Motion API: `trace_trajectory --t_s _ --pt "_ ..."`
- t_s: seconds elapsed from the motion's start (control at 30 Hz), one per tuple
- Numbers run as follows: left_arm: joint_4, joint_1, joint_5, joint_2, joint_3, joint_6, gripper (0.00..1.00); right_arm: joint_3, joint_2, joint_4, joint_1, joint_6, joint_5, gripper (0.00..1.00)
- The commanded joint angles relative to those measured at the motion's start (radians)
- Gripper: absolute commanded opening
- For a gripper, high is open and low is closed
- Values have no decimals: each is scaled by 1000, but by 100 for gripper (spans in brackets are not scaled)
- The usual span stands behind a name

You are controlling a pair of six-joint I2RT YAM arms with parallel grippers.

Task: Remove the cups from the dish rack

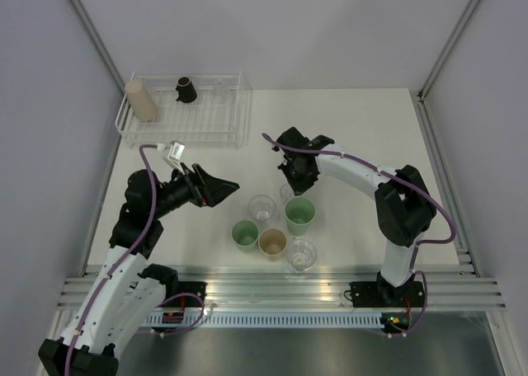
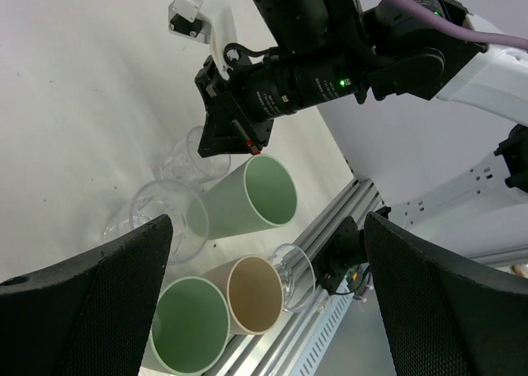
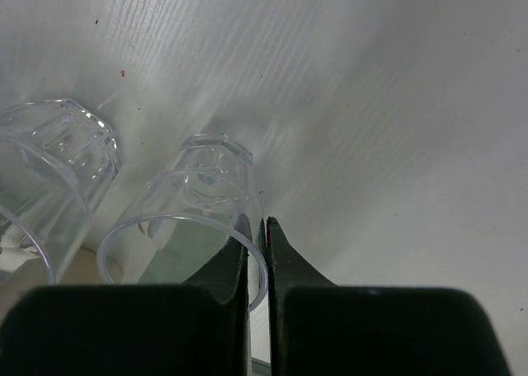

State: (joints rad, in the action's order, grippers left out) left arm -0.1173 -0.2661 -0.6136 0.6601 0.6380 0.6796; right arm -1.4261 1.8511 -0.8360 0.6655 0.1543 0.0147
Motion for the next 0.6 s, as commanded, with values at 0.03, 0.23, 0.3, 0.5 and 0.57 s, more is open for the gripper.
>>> trace_trajectory --t_s 0.03,0.23,0.3,0.5,0.57 --pt "-12 -1 -31 -10 9 -32 100 10 5 51 2 19 2 1" --pt "-15 -1 -25 -10 6 -26 100 24 2 61 2 16 -7 16" --pt "-15 -2 -23 -10 6 -23 100 29 -1 66 3 16 -7 22" --pt "-18 -2 -20 -14 11 -20 100 18 -38 72 3 14 10 58" --pt "-18 -2 -21 -20 12 -17 100 6 -61 66 3 16 22 74"
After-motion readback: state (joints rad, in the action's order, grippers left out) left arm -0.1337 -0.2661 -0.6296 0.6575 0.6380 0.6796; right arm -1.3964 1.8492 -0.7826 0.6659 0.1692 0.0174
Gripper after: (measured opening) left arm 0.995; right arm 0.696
